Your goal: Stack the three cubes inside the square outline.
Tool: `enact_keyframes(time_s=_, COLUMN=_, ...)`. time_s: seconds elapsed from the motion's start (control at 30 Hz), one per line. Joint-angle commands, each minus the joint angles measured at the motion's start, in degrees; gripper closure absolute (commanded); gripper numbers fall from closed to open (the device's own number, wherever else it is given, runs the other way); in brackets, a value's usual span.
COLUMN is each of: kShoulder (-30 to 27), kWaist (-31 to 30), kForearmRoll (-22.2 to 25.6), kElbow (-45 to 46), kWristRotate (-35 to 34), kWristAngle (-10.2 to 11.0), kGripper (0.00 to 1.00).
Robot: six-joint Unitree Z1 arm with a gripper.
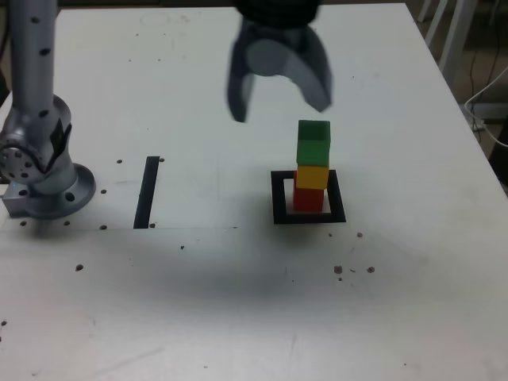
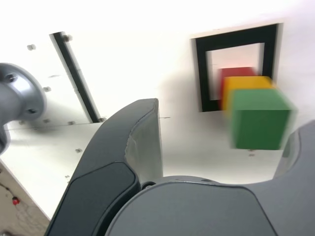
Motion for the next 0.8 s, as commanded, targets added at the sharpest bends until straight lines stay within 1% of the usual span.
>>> enact_keyframes(time_s=0.0, kShoulder=-3.3, kWaist=0.5, kForearmRoll=0.6, kElbow=2.9, kWristRotate=-0.6, kWristAngle=-0.1, kGripper=0.03)
enact_keyframes(time_s=0.17, kShoulder=-9.7, kWaist=1.1, kForearmRoll=0.2, kElbow=10.6, kWristRotate=-1.6, kWristAngle=-0.5, kGripper=0.03)
enact_keyframes(time_s=0.33, kShoulder=-14.0, kWaist=1.2, kForearmRoll=-1.7, kElbow=18.3, kWristRotate=-2.4, kWristAngle=-1.4, kGripper=0.03)
enact_keyframes(time_s=0.53, kShoulder=-17.4, kWaist=1.2, kForearmRoll=-6.3, kElbow=27.8, kWristRotate=-2.9, kWristAngle=-3.2, kGripper=0.03)
enact_keyframes(time_s=0.77, kShoulder=-19.8, kWaist=1.2, kForearmRoll=-12.8, kElbow=38.3, kWristRotate=-3.0, kWristAngle=-5.1, kGripper=0.03)
